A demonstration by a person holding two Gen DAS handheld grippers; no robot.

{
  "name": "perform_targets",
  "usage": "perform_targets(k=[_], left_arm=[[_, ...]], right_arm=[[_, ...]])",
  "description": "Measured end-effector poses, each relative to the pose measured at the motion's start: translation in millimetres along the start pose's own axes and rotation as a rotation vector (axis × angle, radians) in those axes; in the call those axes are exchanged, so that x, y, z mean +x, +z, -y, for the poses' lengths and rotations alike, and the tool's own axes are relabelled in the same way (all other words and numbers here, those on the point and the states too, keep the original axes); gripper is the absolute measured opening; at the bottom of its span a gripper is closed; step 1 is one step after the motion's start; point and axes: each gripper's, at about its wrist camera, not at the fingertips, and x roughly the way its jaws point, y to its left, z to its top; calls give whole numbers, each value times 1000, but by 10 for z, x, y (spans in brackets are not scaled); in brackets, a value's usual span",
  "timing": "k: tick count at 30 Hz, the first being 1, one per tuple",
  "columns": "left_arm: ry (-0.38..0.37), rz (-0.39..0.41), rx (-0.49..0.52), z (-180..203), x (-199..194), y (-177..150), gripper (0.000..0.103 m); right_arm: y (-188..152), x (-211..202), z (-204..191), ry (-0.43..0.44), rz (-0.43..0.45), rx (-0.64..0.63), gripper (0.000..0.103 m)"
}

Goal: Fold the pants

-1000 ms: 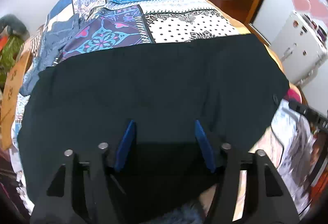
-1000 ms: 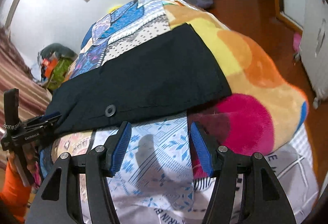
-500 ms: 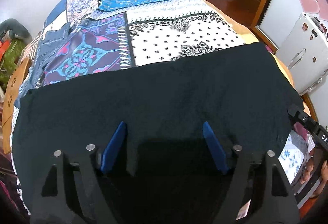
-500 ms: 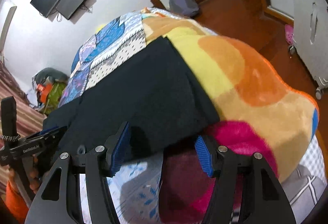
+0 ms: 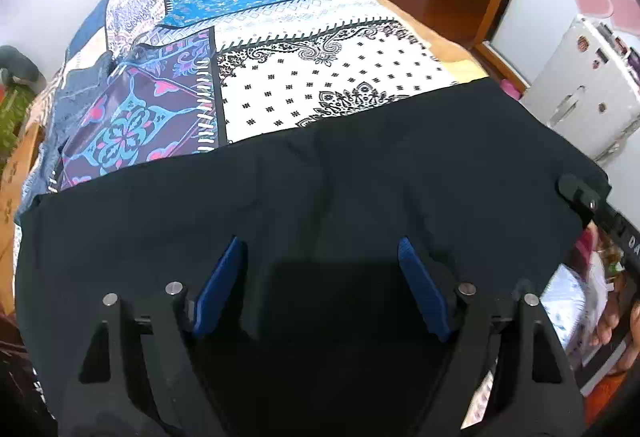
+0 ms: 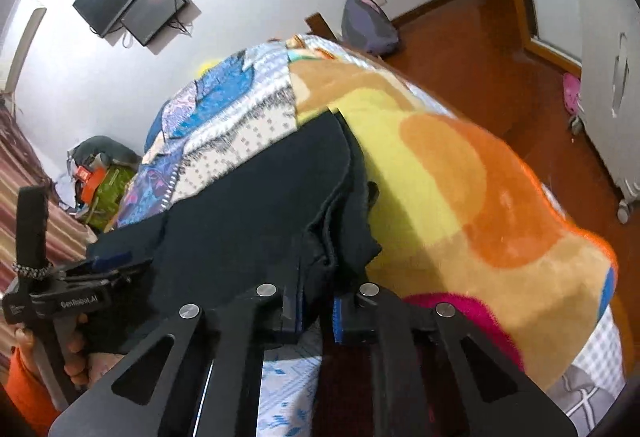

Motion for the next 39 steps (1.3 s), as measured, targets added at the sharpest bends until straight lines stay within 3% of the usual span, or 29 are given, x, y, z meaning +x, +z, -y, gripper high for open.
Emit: perform_targets(k=[3,11,17,25,32,39], left_arm=[[-35,16,-15,-60,-164,-37,79],[-45,179,-44,-418,-905,-133,79],[58,343,-51,-886,-1490,-285,80],[60,449,-137,-1624,-1939,-619,86],[79,434,-214,-2092,-1897,-956,86],[91,387,-251,-2286,-1783,-1237,86]], right_arm=[[98,-134,-123,19,33,-21,8],[347,-325,-754,90,104,-143,8],[453,-354,-1352,158,144,-250,8],[461,-217,-2171,225,154,-380,8],[107,179,-2703,280,43,-478,8],[-675,816,-2986,301,-224,-591,8]])
